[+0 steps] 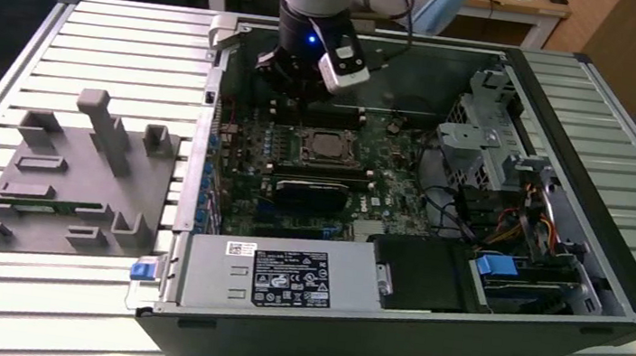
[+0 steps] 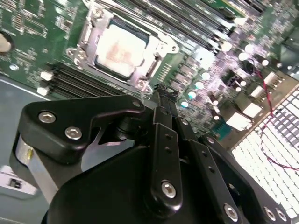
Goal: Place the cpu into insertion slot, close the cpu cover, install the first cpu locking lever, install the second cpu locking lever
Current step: 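Install the first cpu locking lever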
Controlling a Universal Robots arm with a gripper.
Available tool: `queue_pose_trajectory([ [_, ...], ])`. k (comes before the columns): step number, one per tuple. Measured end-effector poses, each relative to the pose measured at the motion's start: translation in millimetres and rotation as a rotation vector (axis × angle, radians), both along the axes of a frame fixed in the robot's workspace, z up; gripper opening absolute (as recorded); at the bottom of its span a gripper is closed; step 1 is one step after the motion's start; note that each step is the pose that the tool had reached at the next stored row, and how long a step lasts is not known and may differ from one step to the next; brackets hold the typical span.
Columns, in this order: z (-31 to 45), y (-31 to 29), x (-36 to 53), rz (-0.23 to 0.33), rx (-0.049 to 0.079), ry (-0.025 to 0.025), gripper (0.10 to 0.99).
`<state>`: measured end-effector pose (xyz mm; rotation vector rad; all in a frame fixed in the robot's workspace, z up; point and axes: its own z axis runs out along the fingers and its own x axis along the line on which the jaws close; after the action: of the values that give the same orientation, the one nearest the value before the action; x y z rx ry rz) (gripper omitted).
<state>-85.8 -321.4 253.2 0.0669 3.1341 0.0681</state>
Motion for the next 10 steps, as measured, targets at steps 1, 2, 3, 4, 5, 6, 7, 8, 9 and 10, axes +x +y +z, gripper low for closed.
queue_pose_trajectory([
  [1,0.0,-0.1,-2.3,0.000,0.001,-0.0003,0.102],
  [2,0.0,-0.1,-4.5,0.000,0.004,-0.0007,0.102],
  [3,0.0,-0.2,-6.4,0.000,0.008,-0.0009,0.102],
  [4,0.0,-0.3,-8.1,0.000,0.014,-0.0010,0.102],
  [5,0.0,-0.4,-9.6,0.000,0.021,-0.0012,0.102],
  [6,-0.1,-0.5,-11.5,0.000,0.030,-0.0017,0.102],
  [7,-0.1,-0.5,-12.9,0.000,0.039,-0.0021,0.102],
  [8,-0.1,-0.6,-13.8,0.000,0.051,-0.0023,0.102],
  [9,-0.1,-0.6,-14.6,0.000,0.067,-0.0026,0.102],
  [10,-0.2,-0.7,-15.2,0.000,0.085,-0.0028,0.102],
])
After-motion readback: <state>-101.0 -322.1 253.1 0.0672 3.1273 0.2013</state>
